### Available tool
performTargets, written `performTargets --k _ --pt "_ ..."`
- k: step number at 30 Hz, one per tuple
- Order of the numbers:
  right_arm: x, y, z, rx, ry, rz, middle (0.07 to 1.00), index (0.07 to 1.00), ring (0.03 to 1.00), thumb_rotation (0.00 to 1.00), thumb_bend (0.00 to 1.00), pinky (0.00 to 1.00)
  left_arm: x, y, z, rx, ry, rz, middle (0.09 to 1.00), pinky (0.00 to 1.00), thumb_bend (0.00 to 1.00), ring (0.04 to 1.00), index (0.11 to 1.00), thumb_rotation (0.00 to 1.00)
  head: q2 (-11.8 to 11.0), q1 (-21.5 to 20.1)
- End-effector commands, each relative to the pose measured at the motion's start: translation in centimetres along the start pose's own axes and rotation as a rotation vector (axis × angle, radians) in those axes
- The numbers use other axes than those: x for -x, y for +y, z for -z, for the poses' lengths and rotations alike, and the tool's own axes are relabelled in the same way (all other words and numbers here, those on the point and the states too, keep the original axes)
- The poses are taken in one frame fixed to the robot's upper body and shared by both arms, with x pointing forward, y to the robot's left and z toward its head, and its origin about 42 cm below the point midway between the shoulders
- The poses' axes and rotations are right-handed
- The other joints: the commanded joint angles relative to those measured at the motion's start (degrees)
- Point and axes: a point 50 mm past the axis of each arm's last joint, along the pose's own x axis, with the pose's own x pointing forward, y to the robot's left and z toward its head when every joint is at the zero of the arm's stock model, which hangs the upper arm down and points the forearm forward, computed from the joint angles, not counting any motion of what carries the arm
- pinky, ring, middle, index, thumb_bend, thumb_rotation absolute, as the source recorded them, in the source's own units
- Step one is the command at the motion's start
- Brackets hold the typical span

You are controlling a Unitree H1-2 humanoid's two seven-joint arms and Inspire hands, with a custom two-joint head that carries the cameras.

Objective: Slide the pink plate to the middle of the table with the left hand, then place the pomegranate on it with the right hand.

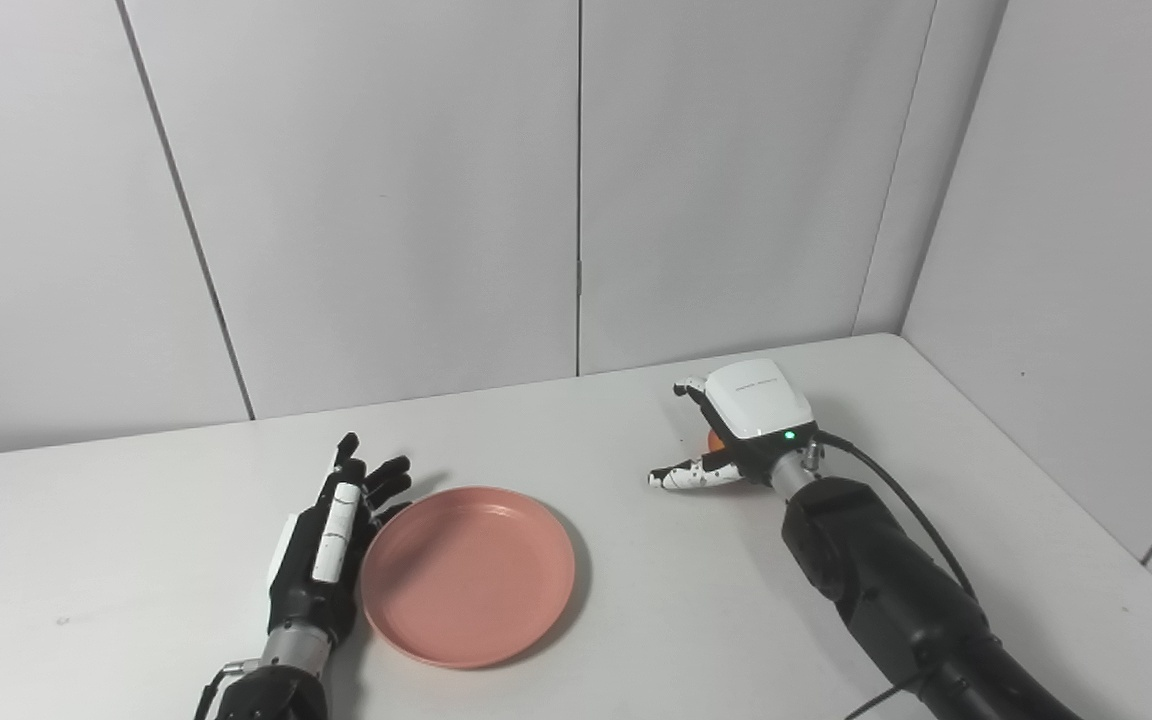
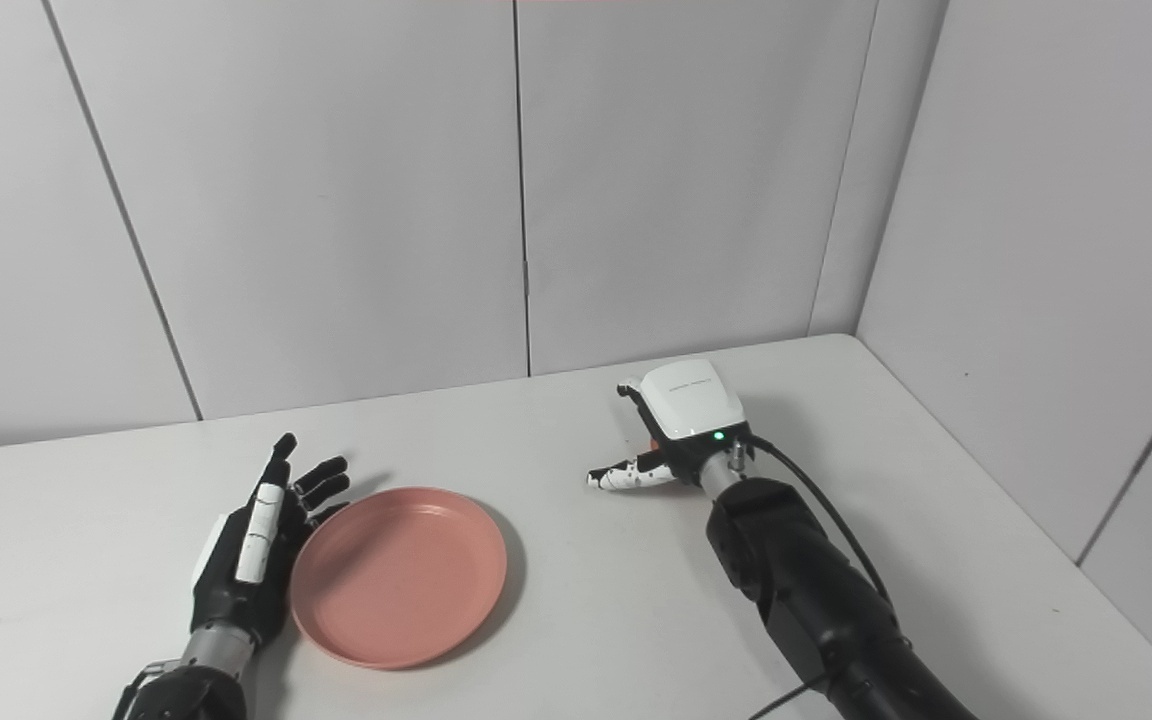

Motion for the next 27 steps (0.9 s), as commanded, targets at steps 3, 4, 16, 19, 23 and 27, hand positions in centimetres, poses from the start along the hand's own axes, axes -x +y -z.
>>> performTargets --k 3,4,16,19,23,27 --pt "-1.7 -3.1 1.4 0.031 0.034 0.069 0.763 0.761 0.71 0.82 0.84 0.6 0.2 -0.3 0.3 0.002 0.032 0.003 0.788 0.73 0.88 0.819 1.0 0.83 0.0 0.6" --pt "-1.7 -3.0 1.5 0.037 0.036 0.063 0.763 0.759 0.709 0.82 0.83 0.6 0.2 -0.3 0.3 0.001 0.032 0.004 0.786 0.73 0.88 0.817 1.0 0.83 0.0 0.6" --pt "-1.4 -2.0 2.4 0.05 0.064 0.034 0.746 0.756 0.672 0.8 0.82 0.56 0.2 -0.4 0.2 0.009 0.04 0.009 0.78 0.73 0.89 0.817 0.998 0.83 0.3 0.8" --pt "-1.3 -1.9 2.4 0.041 0.064 0.034 0.739 0.753 0.663 0.78 0.83 0.54 0.2 -0.3 0.2 0.006 0.039 0.012 0.778 0.73 0.87 0.814 1.0 0.83 0.4 0.8" --pt "-1.2 -1.8 2.8 0.031 0.074 0.027 0.738 0.757 0.652 0.78 0.83 0.54 0.2 -0.3 0.1 0.003 0.041 0.014 0.777 0.73 0.88 0.815 1.0 0.83 0.6 0.7" --pt "-1.1 -1.6 3.3 0.033 0.087 0.019 0.728 0.759 0.631 0.78 0.83 0.52 0.2 -0.3 0.1 0.004 0.045 0.016 0.778 0.73 0.87 0.816 1.0 0.83 0.5 0.7"
